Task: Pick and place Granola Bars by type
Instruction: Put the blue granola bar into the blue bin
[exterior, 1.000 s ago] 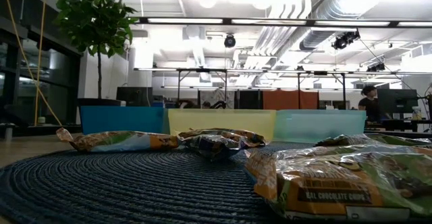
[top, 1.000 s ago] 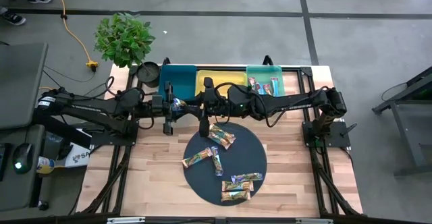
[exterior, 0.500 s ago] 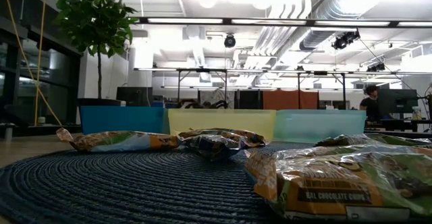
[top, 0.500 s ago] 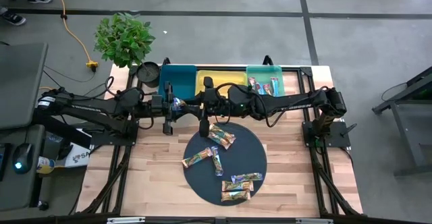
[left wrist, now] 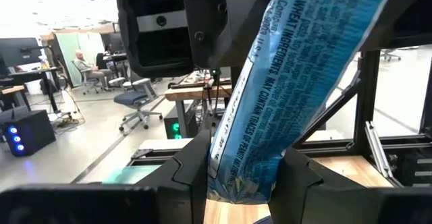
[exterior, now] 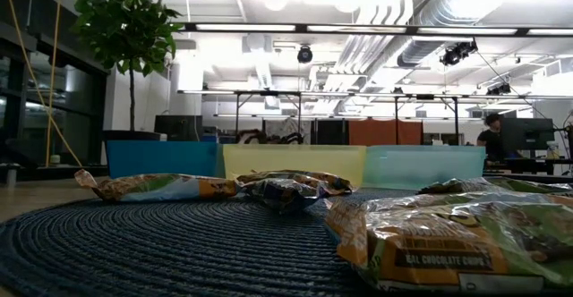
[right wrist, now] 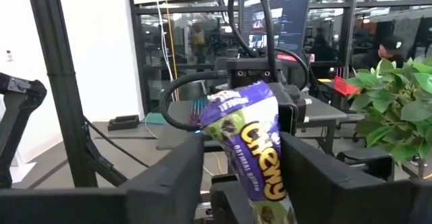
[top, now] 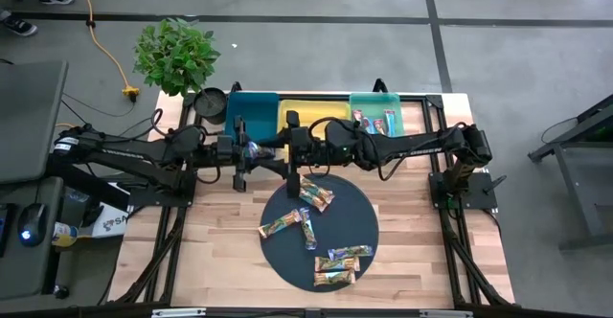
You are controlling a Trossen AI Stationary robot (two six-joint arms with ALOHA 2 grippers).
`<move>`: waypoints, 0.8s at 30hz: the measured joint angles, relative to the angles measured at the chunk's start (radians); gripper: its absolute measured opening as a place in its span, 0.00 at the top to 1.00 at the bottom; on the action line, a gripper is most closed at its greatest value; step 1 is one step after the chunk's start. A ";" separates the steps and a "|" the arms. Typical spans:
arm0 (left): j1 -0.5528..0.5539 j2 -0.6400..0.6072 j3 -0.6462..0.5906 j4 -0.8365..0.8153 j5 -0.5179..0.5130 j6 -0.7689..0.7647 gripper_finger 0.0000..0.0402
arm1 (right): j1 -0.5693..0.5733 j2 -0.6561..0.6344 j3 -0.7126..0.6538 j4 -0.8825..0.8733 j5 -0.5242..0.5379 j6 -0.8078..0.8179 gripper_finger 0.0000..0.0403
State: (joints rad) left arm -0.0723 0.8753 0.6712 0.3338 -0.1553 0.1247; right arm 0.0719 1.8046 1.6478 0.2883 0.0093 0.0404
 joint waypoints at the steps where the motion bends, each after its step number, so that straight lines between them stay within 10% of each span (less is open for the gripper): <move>1: 0.000 0.000 0.000 0.000 0.000 0.000 0.73 | -0.001 0.000 0.000 0.004 0.000 -0.005 0.54; 10: 0.000 -0.003 0.000 0.002 -0.112 0.000 0.73 | -0.029 -0.040 0.000 0.001 0.059 -0.078 0.48; 24: 0.000 -0.007 0.016 -0.002 -0.785 0.002 0.73 | -0.047 -0.292 0.001 -0.598 0.418 -0.122 0.48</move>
State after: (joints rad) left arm -0.0719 0.8680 0.6874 0.3313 -0.9405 0.1268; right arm 0.0254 1.5121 1.6485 -0.3092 0.4277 -0.0818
